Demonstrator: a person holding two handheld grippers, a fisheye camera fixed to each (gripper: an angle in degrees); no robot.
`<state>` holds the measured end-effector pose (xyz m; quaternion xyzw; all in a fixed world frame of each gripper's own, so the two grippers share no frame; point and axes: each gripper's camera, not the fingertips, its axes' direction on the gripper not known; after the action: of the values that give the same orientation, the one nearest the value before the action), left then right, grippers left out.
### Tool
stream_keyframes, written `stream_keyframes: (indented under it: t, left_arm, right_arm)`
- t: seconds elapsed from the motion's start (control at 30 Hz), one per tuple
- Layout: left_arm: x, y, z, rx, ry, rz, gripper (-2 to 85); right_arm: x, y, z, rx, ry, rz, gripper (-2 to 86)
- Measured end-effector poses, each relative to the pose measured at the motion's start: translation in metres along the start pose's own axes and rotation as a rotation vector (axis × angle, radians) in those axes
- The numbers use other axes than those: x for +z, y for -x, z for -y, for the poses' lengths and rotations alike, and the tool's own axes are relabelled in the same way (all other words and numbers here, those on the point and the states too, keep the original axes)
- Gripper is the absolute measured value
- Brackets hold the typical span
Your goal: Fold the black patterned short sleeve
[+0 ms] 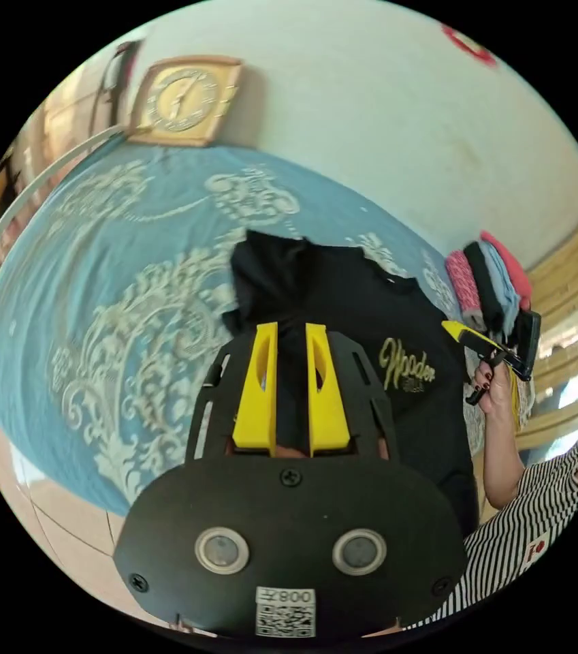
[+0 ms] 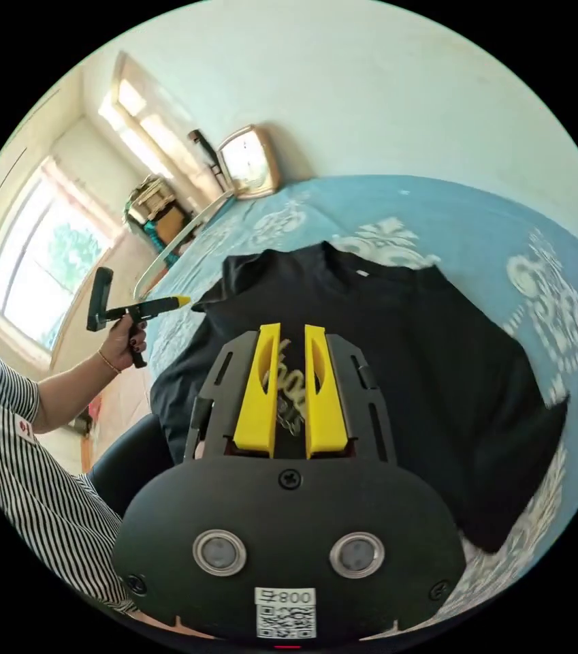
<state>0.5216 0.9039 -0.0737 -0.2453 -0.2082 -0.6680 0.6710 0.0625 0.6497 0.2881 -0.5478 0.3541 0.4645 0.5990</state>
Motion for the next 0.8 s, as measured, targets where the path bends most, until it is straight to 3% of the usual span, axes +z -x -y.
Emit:
stream_keyframes:
  t: [0.13,0.27,0.53,0.63,0.8]
  left_arm:
    - [-0.008,0.07,-0.004,-0.206,-0.023,-0.188,8.4]
    - [-0.005,0.098,0.004,-0.278,-0.028,-0.322,8.2]
    - [-0.034,0.113,0.014,-0.256,-0.053,-0.4,3.8]
    - [-0.077,0.101,0.013,-0.14,-0.163,-0.332,3.3]
    - [-0.139,0.07,0.001,0.062,-0.31,-0.134,3.4]
  right_arm:
    - [0.087,0.08,0.114,-0.235,0.139,0.066,6.5]
    - [0.167,0.149,0.205,-0.399,0.271,-0.028,5.6]
    - [0.303,0.181,0.265,-0.451,0.665,-0.147,4.7]
    - [0.303,0.191,0.274,-0.505,0.683,-0.125,2.1]
    - [0.225,0.213,0.291,-0.606,0.284,-0.057,0.3]
